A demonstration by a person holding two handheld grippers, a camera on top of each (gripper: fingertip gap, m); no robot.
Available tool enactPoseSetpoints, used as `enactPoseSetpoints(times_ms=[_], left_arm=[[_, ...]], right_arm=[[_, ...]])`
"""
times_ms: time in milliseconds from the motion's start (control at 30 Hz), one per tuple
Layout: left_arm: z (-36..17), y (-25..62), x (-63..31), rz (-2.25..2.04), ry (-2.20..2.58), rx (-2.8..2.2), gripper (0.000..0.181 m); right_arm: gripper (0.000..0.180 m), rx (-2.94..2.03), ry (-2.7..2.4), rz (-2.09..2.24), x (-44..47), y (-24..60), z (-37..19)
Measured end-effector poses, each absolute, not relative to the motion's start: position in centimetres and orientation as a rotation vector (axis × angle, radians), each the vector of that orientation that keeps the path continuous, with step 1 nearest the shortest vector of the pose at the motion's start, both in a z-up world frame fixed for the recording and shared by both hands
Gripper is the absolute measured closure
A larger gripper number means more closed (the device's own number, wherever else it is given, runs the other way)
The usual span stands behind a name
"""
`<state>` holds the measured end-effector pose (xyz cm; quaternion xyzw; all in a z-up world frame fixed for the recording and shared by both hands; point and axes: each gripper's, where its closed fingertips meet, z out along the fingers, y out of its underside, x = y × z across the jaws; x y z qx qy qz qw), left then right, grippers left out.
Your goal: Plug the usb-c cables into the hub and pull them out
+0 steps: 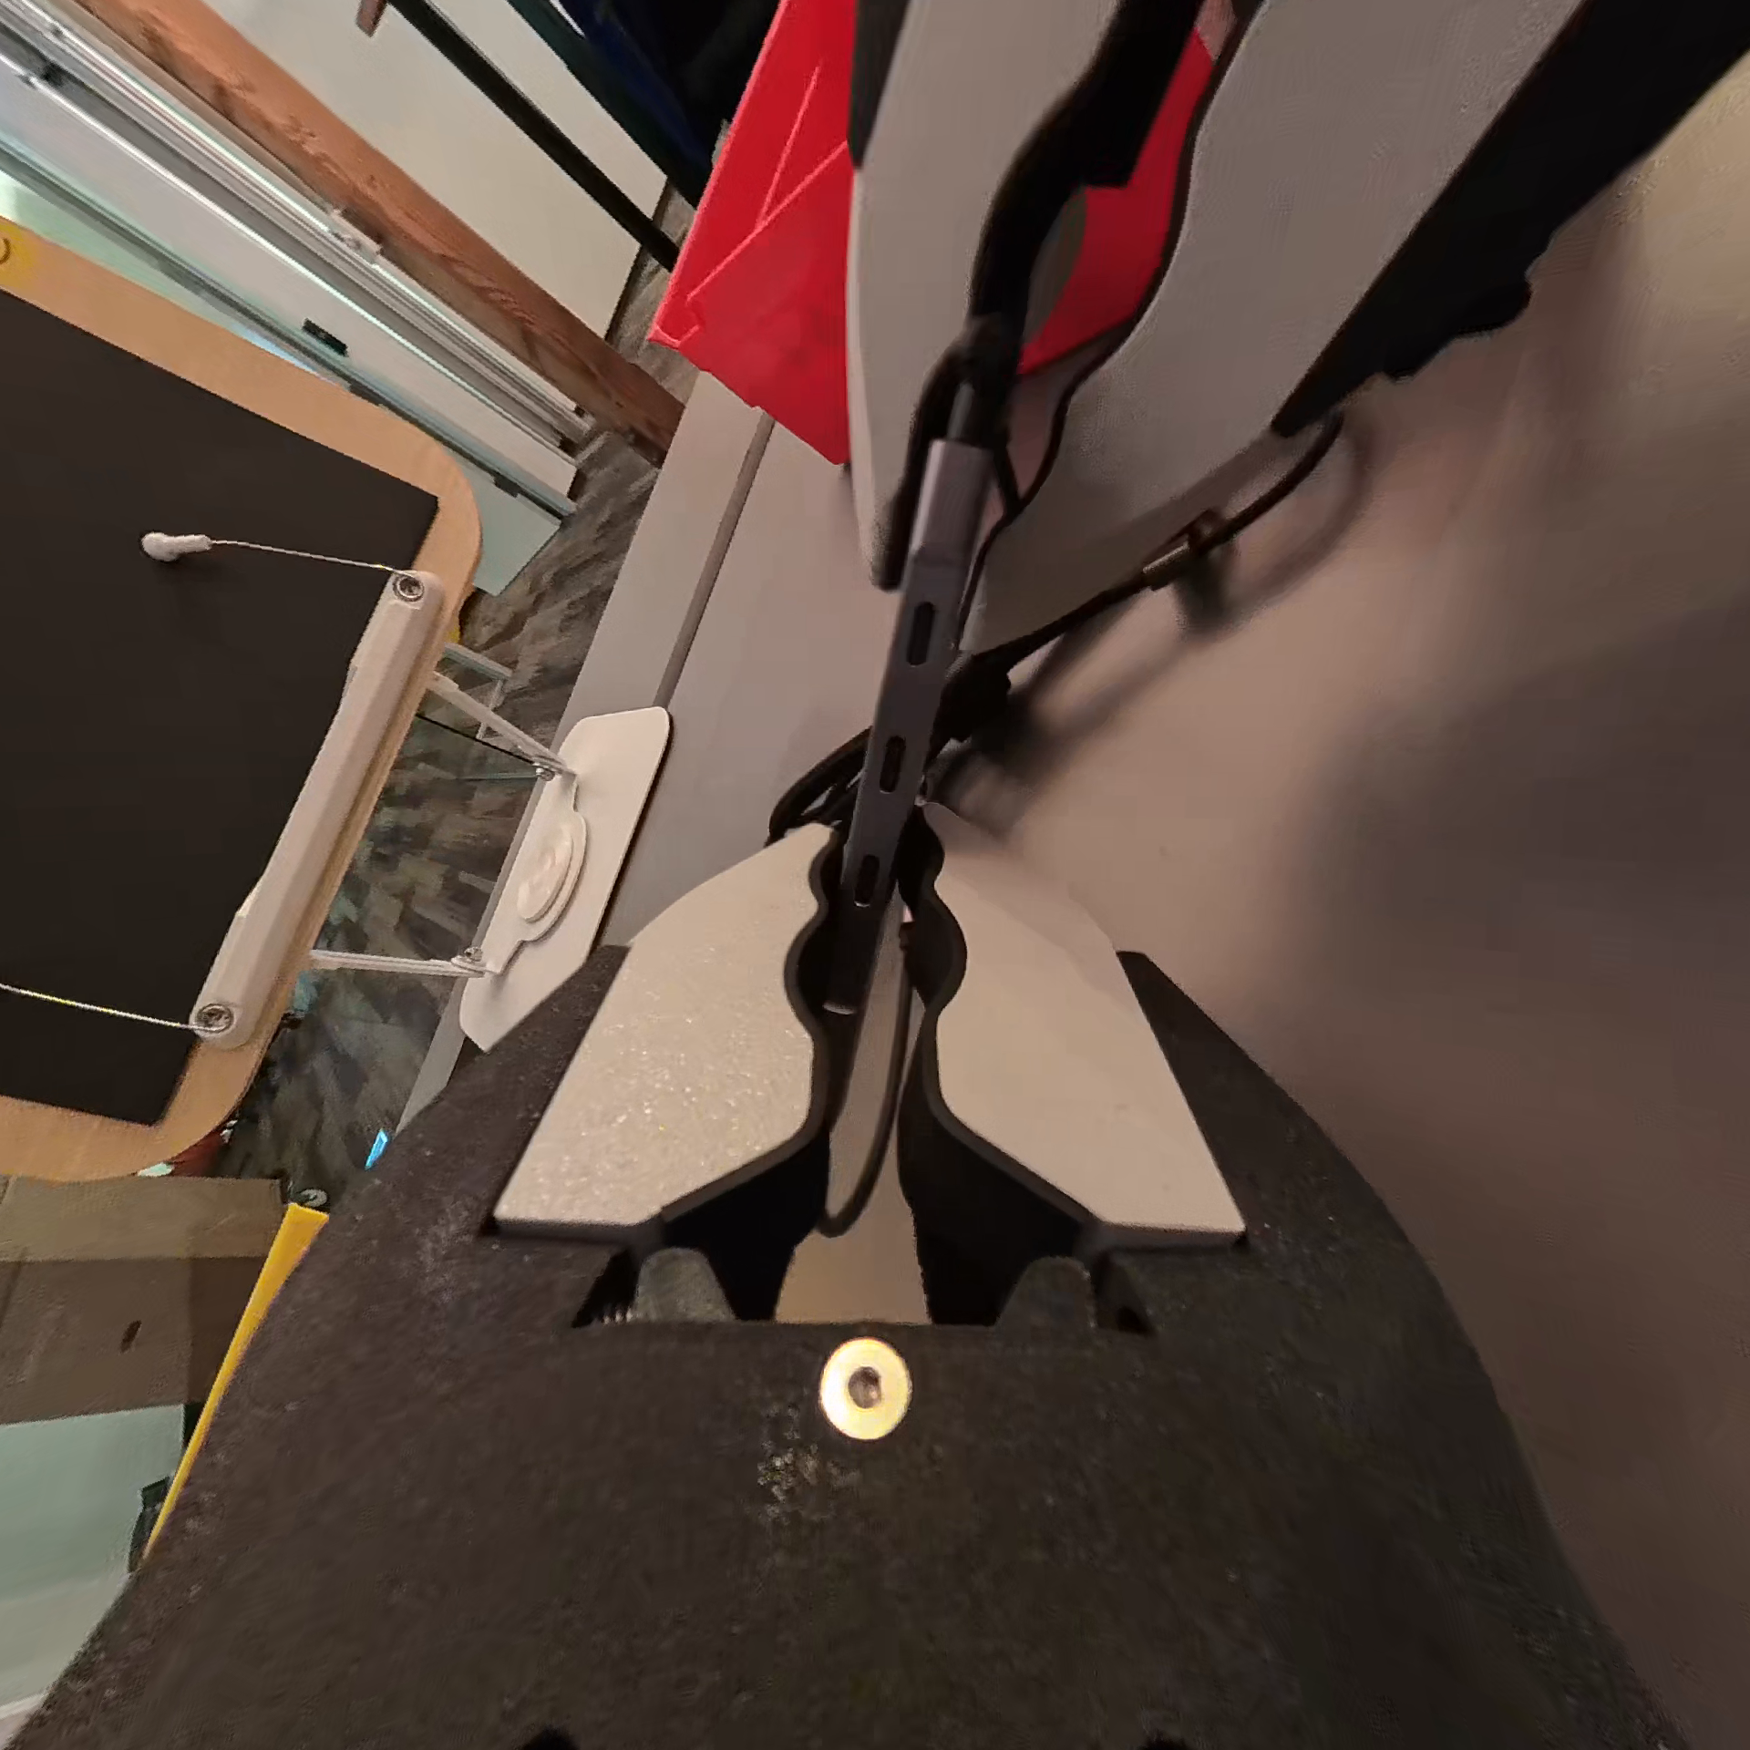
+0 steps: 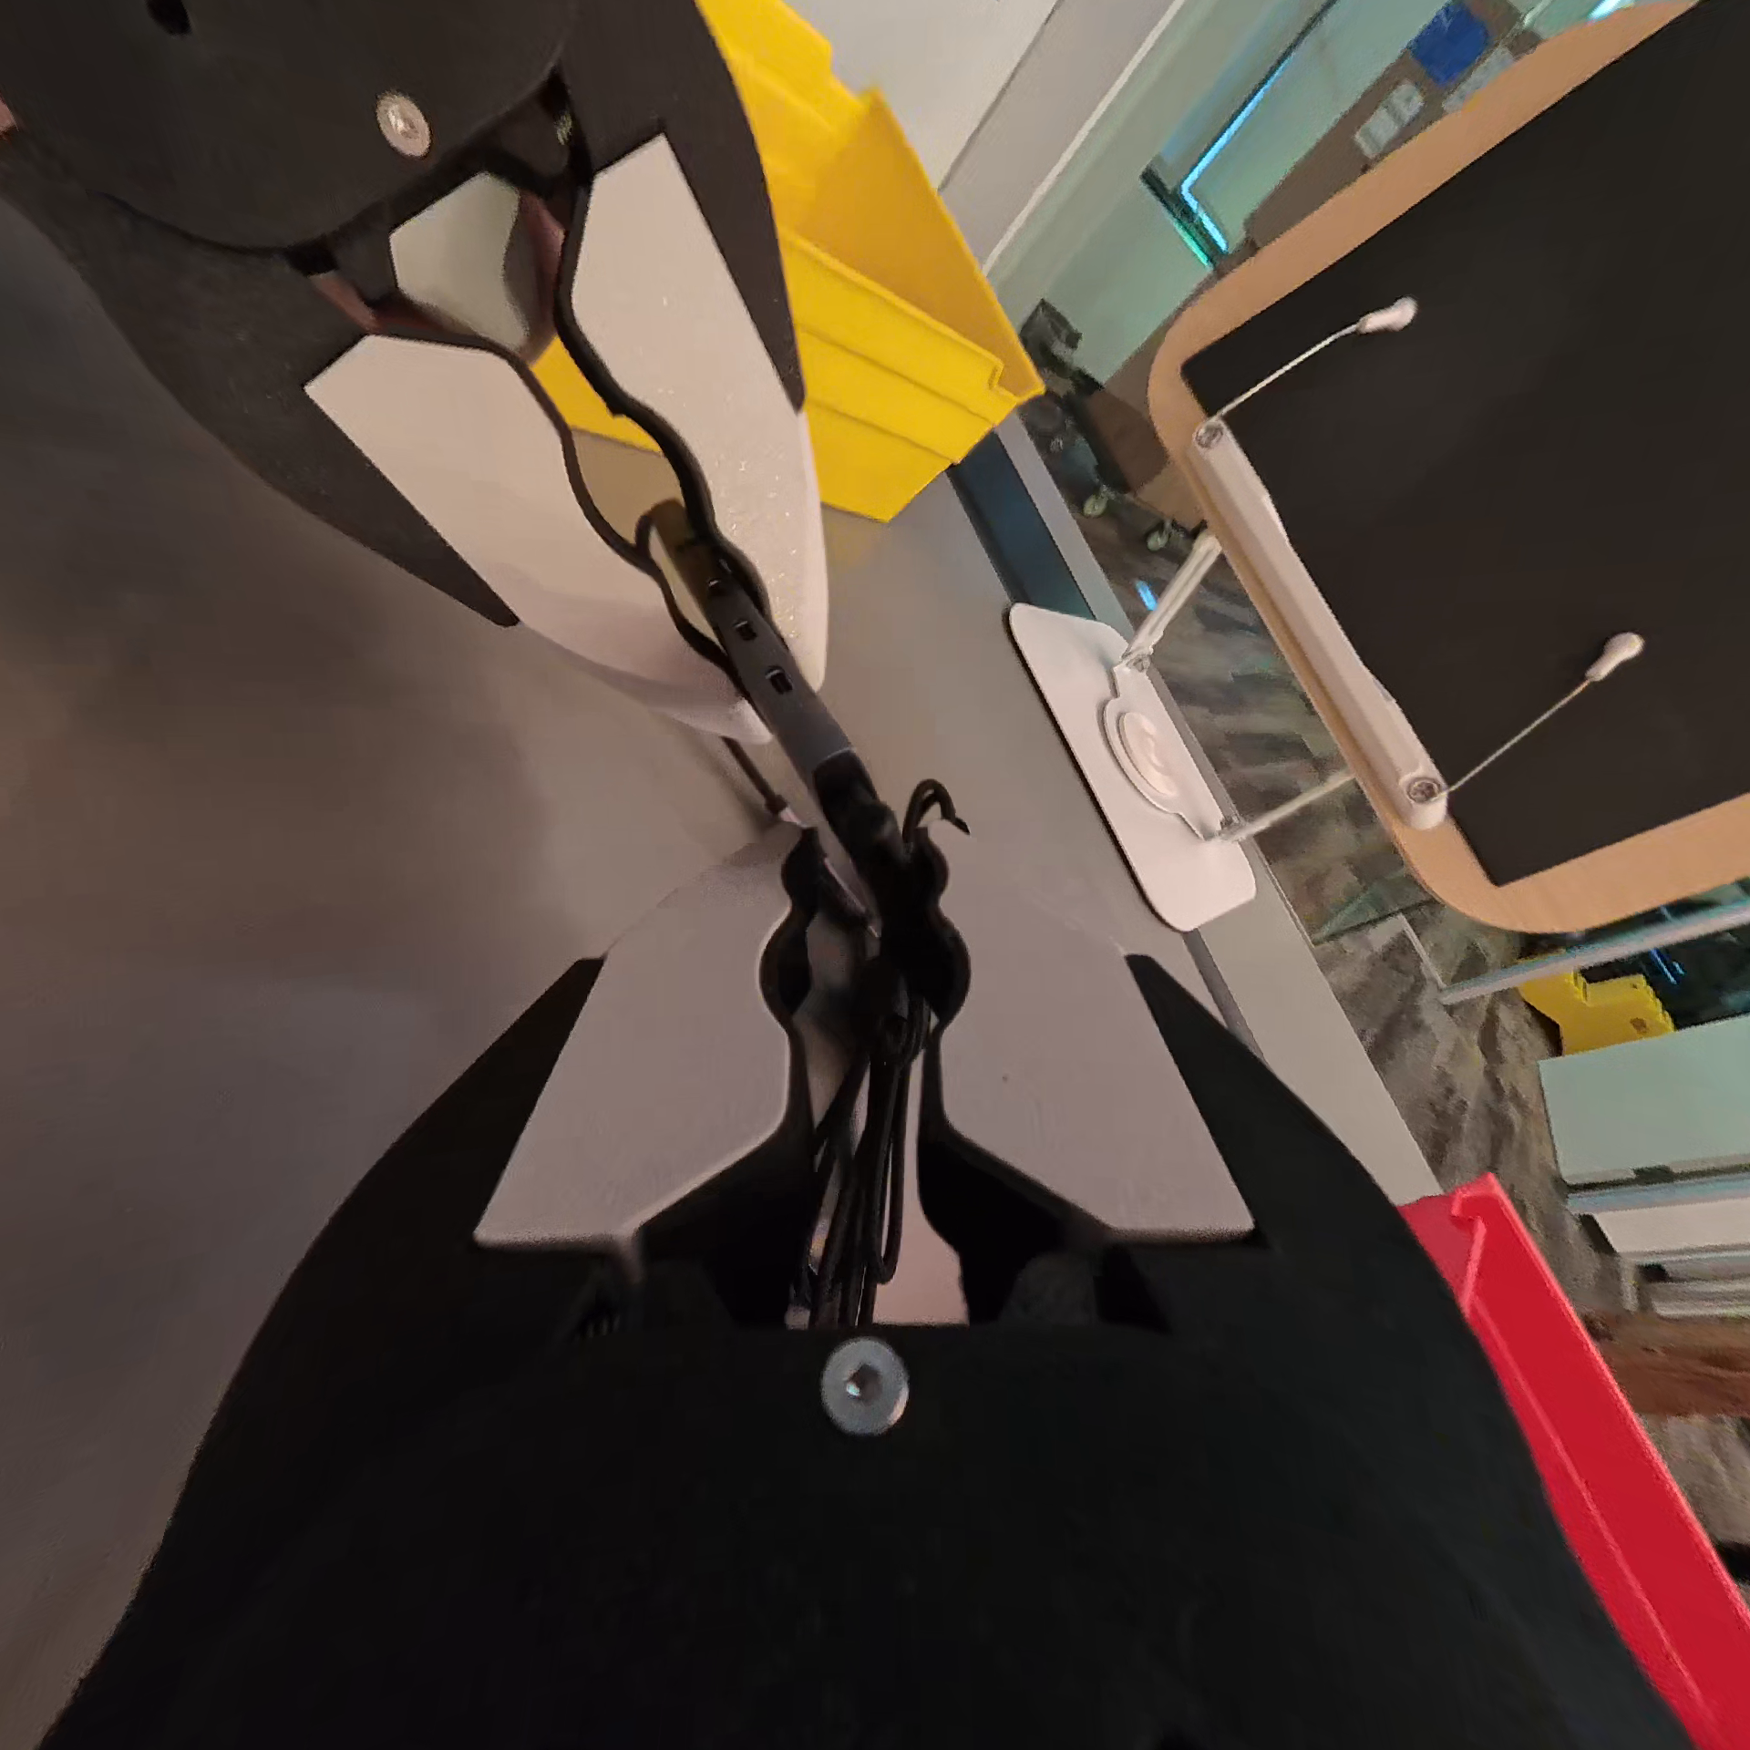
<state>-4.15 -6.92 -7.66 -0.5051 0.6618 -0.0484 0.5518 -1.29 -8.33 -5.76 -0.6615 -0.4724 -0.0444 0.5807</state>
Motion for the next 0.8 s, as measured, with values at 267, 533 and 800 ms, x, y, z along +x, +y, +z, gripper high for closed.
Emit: enactPoseSetpoints(times_ms=[267, 533, 800], left_arm=[[-7.2, -8.3, -4.6, -0.38, 1.581, -1.161, 0.172], [-7.0, -10.4, -4.0, -0.641, 1.597, -1.162, 0.172], [-4.9, -8.1, -5.2, -0.869, 1.301, -1.472, 0.143]], right_arm=[[0.156, -1.356, -1.134, 0.111, -1.3, -10.8, -3.7], [0.179, -1.435, -1.145, 0.212, -1.6, -10.9, -4.7], [0.179, -1.339, -0.988, -0.312, 1.8, -8.1, -2.5]])
